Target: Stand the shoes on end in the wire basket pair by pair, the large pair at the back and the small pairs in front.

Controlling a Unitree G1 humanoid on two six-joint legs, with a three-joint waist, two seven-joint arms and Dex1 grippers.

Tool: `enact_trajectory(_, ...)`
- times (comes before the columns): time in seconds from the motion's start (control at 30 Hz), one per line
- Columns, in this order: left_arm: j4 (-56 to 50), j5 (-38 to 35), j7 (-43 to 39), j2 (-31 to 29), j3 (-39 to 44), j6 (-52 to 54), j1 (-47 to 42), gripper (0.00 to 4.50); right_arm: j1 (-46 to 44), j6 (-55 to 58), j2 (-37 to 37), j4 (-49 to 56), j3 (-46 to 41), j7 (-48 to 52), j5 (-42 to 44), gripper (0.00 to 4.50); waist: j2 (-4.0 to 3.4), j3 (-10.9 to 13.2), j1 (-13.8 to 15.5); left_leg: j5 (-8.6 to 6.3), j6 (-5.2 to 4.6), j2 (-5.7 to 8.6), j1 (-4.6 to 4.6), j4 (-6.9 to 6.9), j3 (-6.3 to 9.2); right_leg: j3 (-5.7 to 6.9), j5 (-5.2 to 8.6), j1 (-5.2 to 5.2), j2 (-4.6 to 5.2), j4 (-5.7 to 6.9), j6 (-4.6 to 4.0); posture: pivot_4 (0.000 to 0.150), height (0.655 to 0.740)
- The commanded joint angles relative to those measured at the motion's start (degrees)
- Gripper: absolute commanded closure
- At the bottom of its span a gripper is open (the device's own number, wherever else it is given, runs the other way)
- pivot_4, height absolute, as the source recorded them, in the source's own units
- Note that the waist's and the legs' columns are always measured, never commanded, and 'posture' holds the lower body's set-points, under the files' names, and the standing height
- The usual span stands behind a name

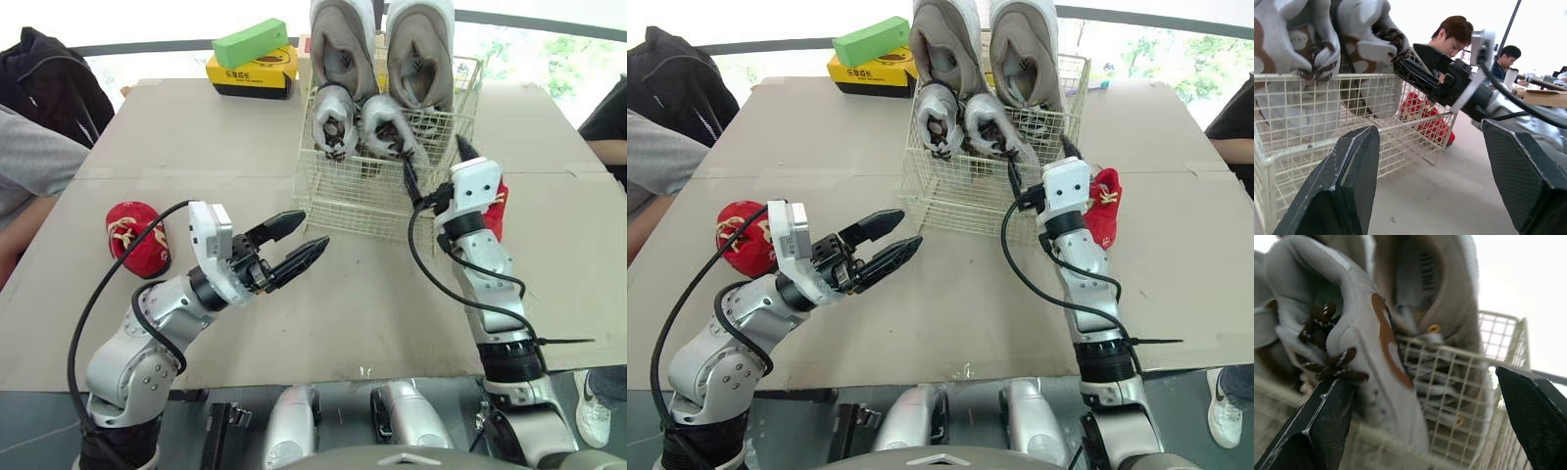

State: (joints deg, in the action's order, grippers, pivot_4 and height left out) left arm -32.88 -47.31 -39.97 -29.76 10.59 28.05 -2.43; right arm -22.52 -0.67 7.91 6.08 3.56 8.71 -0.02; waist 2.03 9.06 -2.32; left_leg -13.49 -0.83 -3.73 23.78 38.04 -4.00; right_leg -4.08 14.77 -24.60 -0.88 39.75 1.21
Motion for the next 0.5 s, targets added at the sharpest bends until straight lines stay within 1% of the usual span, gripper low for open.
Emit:
enact_trajectory(0.03, -0.77, 0.02, -0.79, -0.16, -0.48, -1.0, -0.48, 0.89, -1.35, 18.12, 7.82, 12.14, -0.33, 11.21, 8.44, 0.42, -0.06, 0.06, 0.01, 0.0, 0.0, 0.0, 0.02, 0.01, -0.04, 0.02, 0.0, -0.02, 0.01, 0.0, 0.0, 0.15, 0.74)
enact_trajectory(0.13, -0.55, 0.21, -0.93, -0.08, -0.65, -1.1, -0.55, 0.89, -3.3, 27.97, 15.98, 17.52, 1.28, 17.25, 9.14, 0.42, -0.09, 0.08, -0.03, 0.0, -0.01, 0.02, -0.01, 0.03, -0.07, 0.05, 0.0, -0.01, 0.02, 0.0, 0.01, 0.15, 0.74)
enact_trajectory(0.2, -0.36, 0.4, -1.01, -0.07, -0.83, -1.15, -0.7, 0.89, -4.5, 33.78, 18.93, 20.11, 1.21, 19.16, 10.83, 0.42, -0.09, 0.08, -0.07, 0.0, -0.01, 0.02, -0.02, 0.02, -0.08, 0.05, 0.01, -0.05, -0.01, 0.0, 0.01, 0.15, 0.74)
enact_trajectory(0.23, -0.31, 0.39, -1.05, -0.04, -0.82, -1.16, -0.68, 0.89, -6.78, 36.95, 19.42, 20.04, 0.61, 19.29, 11.75, 0.42, -0.09, 0.08, -0.08, 0.0, -0.01, 0.02, -0.01, 0.02, -0.07, 0.05, 0.01, -0.06, -0.04, 0.01, 0.01, 0.15, 0.74)
enact_trajectory(0.3, -0.34, 0.45, -1.18, -0.02, -0.84, -1.26, -0.47, 0.89, -12.17, 42.72, 19.31, 18.16, 0.11, 19.2, 13.18, 0.42, -0.11, 0.1, -0.27, 0.0, -0.01, 0.04, -0.02, -0.01, -0.09, 0.04, 0.01, -0.09, -0.1, 0.01, 0.01, 0.15, 0.74)
enact_trajectory(0.4, -0.95, 0.41, -1.14, 0.08, -1.11, -1.34, -0.01, 0.89, -19.76, 49.52, 15.53, 12.89, -0.97, 17.67, 15.8, 0.42, -0.12, 0.11, -0.41, 0.0, -0.01, 0.05, 0.0, -0.01, -0.13, 0.0, 0.0, -0.17, -0.14, 0.04, 0.01, 0.15, 0.74)
enact_trajectory(0.5, -1.45, 0.43, -1.16, -0.12, -0.85, -1.69, 0.47, 0.89, -25.3, 52.17, 13.79, 7.06, -0.23, 17.39, 15.63, 0.42, -0.12, 0.11, -0.04, 0.0, -0.01, 0.04, 0.05, -0.01, -0.08, 0.04, -0.01, -0.16, -0.13, 0.02, -0.01, 0.15, 0.74)
